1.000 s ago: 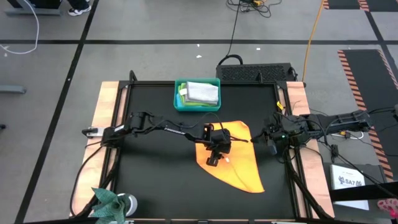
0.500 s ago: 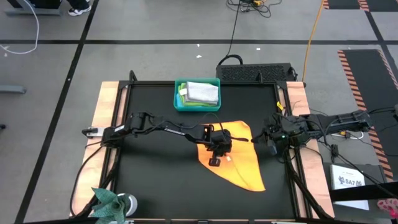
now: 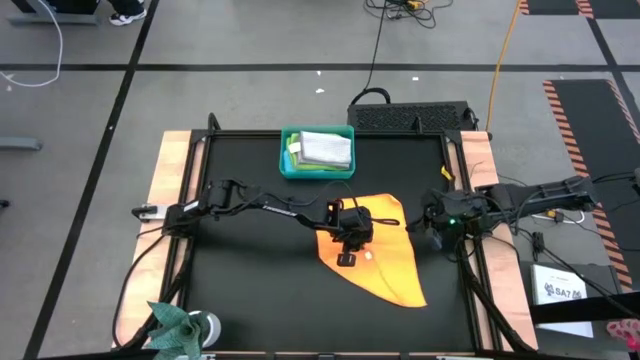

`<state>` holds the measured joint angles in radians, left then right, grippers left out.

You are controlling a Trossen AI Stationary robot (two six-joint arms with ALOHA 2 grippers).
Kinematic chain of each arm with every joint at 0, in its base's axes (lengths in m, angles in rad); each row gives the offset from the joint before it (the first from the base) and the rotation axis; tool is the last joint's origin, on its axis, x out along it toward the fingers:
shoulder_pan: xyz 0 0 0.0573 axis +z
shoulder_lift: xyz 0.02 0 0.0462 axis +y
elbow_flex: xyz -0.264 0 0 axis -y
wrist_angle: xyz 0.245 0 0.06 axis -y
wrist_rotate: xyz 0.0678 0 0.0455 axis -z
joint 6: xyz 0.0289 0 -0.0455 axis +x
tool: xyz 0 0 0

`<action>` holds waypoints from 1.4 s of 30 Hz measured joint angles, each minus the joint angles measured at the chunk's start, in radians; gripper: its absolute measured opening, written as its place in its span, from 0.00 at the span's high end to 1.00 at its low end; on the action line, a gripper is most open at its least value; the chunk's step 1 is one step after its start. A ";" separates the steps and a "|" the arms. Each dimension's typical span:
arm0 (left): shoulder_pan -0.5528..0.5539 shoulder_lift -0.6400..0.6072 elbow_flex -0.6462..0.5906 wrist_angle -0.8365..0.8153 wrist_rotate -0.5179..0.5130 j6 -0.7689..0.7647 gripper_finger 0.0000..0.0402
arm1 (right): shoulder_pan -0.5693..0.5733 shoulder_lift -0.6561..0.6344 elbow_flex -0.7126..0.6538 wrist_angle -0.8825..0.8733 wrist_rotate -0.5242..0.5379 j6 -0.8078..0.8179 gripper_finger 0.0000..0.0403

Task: Fold microfiber towels
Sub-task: Fold the orange microfiber towel

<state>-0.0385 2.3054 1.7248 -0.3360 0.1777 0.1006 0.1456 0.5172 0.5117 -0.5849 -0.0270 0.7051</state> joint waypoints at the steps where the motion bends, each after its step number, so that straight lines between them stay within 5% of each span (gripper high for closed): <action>1: -0.002 0.000 0.000 -0.002 -0.001 0.008 0.81 | 0.000 0.005 0.000 -0.001 0.000 0.002 1.00; 42: -0.023 -0.050 0.001 -0.030 -0.020 0.056 0.81 | 0.000 0.007 0.002 0.035 -0.008 0.002 1.00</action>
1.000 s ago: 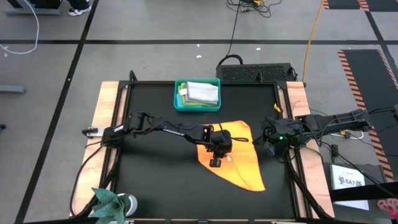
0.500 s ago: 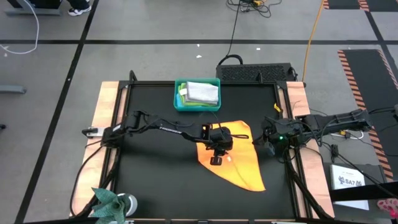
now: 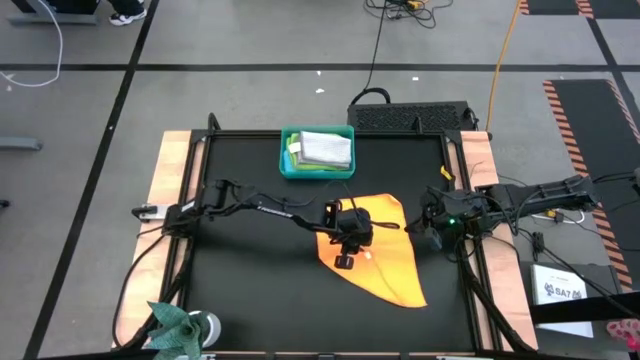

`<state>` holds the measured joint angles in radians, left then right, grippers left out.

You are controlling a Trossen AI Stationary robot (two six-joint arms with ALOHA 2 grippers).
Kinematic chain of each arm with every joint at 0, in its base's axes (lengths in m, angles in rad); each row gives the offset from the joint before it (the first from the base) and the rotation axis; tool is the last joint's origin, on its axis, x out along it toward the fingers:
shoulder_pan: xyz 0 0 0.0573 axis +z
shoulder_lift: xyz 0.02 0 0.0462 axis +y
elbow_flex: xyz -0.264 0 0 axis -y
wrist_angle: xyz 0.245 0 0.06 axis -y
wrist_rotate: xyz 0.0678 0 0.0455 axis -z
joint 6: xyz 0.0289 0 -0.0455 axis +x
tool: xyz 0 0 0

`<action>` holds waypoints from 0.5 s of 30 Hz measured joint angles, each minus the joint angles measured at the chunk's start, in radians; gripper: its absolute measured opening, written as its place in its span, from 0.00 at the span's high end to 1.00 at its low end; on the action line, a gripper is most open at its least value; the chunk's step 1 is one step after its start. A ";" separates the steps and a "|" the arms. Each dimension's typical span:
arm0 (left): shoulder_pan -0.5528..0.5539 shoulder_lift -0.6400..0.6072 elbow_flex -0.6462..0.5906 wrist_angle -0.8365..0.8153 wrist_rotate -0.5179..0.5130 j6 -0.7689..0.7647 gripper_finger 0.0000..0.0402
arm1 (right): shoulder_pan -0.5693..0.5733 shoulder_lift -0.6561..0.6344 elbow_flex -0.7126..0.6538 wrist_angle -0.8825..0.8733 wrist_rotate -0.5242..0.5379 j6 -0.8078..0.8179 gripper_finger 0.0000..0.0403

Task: Fold microfiber towels
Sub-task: Fold the orange microfiber towel

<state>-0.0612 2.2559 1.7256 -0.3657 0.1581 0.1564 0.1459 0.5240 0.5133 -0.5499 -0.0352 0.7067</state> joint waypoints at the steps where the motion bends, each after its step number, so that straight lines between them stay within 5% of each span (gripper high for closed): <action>1: 0.000 0.000 0.000 -0.002 -0.001 0.006 0.81 | 0.000 0.000 0.000 0.000 0.000 0.000 1.00; 15: 0.003 0.000 0.000 0.008 -0.060 0.045 0.81 | 0.000 0.000 0.000 0.000 0.000 0.007 1.00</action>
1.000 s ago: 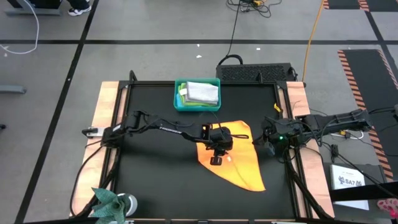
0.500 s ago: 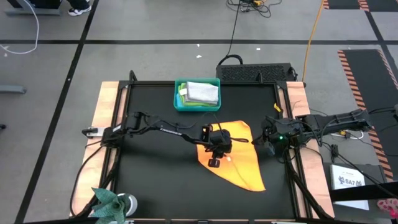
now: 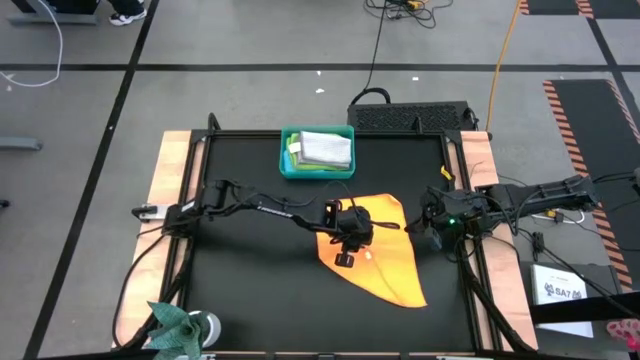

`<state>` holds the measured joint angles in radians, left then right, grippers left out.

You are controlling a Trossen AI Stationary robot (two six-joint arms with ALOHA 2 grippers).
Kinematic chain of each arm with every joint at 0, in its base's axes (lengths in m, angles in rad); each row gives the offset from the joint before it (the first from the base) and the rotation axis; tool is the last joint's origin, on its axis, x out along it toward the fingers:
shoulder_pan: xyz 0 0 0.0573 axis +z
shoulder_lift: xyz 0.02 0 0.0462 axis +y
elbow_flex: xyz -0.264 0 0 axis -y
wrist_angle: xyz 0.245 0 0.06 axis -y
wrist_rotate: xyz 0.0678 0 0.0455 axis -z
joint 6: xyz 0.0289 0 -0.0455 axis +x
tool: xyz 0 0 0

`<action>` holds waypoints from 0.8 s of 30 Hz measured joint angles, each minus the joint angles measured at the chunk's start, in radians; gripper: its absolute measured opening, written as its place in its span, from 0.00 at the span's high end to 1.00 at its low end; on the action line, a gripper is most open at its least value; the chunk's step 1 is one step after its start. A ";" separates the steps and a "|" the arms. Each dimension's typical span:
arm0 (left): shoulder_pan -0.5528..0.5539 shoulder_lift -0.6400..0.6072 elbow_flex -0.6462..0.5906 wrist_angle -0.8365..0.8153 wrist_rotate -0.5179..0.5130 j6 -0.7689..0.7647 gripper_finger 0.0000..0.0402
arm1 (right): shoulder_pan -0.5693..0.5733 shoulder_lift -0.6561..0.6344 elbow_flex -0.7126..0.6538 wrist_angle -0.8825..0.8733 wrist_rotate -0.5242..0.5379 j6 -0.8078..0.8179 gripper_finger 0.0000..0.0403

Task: Fold microfiber towels
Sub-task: Fold the orange microfiber towel

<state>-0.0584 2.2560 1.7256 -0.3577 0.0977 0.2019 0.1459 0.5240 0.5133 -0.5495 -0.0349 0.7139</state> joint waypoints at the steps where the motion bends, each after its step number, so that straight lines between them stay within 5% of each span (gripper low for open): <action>1: 0.000 0.000 0.000 0.000 0.001 0.000 0.81 | 0.000 0.000 0.000 0.000 0.000 0.000 1.00; 24: 0.002 0.034 0.000 0.036 0.007 -0.001 0.81 | 0.000 0.000 0.000 0.000 0.005 -0.003 1.00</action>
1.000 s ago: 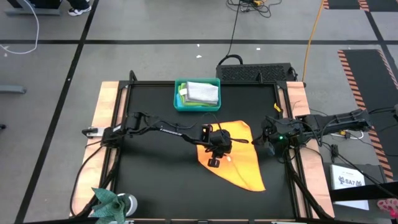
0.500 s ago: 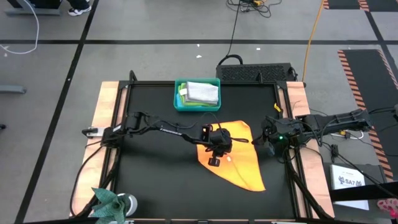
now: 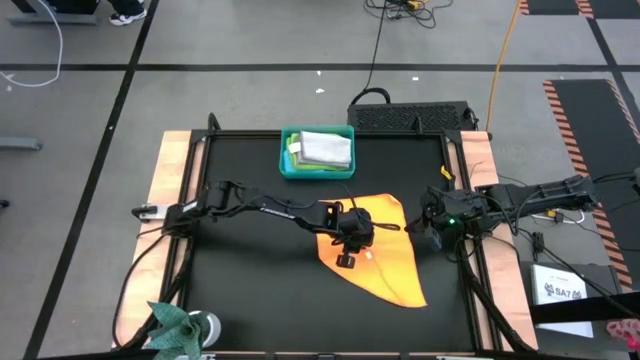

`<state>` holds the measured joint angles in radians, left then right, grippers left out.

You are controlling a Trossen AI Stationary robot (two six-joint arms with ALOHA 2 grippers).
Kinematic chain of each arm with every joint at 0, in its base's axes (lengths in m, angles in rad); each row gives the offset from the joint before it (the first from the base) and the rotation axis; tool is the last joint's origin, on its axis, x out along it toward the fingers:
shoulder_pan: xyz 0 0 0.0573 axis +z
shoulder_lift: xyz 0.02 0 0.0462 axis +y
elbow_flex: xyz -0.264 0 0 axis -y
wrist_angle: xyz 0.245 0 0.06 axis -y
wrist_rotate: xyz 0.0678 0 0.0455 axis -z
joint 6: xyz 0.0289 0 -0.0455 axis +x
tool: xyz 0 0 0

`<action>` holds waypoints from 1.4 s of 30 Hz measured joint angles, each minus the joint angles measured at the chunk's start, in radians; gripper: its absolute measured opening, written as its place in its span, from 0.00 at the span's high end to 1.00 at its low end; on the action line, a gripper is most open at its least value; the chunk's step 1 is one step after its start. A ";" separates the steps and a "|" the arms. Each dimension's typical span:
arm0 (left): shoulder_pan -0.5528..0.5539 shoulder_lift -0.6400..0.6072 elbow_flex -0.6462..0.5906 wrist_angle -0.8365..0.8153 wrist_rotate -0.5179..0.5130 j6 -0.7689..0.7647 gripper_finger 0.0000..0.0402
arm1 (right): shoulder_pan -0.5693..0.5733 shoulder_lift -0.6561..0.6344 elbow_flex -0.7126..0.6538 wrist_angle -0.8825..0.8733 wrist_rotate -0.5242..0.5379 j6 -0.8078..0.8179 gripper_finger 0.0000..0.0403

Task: Fold microfiber towels
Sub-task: Fold the orange microfiber towel

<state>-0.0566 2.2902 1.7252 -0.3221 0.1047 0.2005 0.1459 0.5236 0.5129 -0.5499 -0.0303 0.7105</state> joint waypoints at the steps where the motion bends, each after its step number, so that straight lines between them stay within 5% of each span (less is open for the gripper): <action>1: 0.000 0.000 0.000 -0.004 0.000 0.000 0.81 | 0.000 0.000 0.000 0.000 0.000 0.000 1.00; 12: -0.004 0.000 0.000 -0.002 0.008 -0.022 0.81 | 0.000 0.000 0.000 0.000 0.000 -0.013 1.00; 19: -0.004 0.000 0.000 -0.003 0.008 -0.054 0.98 | 0.000 0.000 0.000 0.000 0.000 -0.015 1.00; 42: -0.098 -0.048 0.001 -0.085 -0.003 -0.259 0.99 | 0.000 0.013 0.000 -0.009 0.000 -0.045 1.00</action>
<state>-0.1542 2.2417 1.7260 -0.4071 0.1022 -0.0586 0.1459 0.5369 0.5125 -0.5591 -0.0307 0.6657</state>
